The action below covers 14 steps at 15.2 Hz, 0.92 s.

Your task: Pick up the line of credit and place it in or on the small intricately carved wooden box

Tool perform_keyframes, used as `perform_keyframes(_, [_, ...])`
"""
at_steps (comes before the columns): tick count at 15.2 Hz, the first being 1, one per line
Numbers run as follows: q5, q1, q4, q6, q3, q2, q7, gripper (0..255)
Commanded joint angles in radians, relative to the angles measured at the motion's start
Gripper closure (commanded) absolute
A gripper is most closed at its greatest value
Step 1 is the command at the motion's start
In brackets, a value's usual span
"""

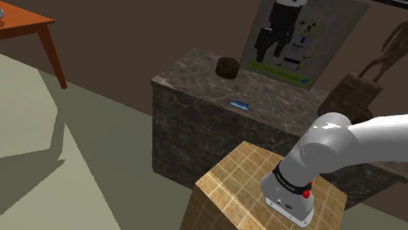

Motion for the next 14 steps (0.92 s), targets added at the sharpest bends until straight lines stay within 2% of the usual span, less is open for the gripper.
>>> perform_keyframes(1, [0.000, 0.000, 0.000, 0.000, 0.000, 0.000, 0.000, 0])
perform_keyframes(8, [-0.076, 0.026, -0.376, 0.351, -0.183, -0.247, -0.240, 0])
perform_keyframes(14, [-0.178, 0.019, -0.609, 0.682, -0.423, -0.321, -0.483, 0])
